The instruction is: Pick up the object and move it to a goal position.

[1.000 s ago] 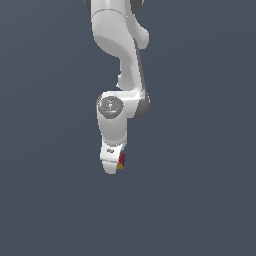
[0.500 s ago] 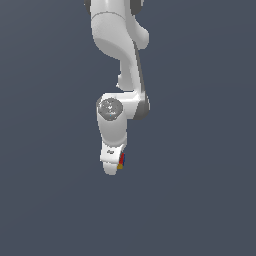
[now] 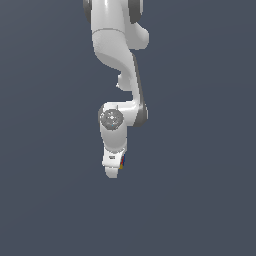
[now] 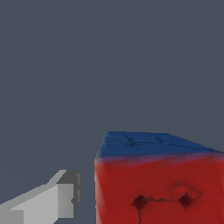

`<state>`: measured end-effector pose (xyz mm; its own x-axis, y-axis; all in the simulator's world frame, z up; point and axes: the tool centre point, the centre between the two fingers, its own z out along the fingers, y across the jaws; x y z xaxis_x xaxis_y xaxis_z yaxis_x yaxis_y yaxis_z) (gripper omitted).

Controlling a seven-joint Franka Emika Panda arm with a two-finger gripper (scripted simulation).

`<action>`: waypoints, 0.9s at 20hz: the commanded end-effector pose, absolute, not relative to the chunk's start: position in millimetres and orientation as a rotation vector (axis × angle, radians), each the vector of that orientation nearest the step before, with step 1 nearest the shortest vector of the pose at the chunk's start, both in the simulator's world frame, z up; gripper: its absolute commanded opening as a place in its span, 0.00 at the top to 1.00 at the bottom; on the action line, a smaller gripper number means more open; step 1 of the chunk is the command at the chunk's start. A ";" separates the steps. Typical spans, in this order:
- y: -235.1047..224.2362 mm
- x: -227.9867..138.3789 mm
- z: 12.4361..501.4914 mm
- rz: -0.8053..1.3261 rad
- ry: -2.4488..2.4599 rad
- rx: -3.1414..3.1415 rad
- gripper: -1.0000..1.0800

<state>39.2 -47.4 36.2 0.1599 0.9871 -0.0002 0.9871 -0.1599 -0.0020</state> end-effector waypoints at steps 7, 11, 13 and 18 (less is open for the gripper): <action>-47.5 40.6 33.2 0.000 -2.036 -2.392 1.00; -47.5 40.6 33.2 0.000 -2.036 -2.392 1.00; -47.6 40.7 33.4 0.000 -2.036 -2.392 1.00; -46.8 42.4 42.4 0.000 -2.036 -2.392 1.00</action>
<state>40.6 -47.1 37.1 0.1599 0.9871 -0.0004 0.9871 -0.1599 -0.0035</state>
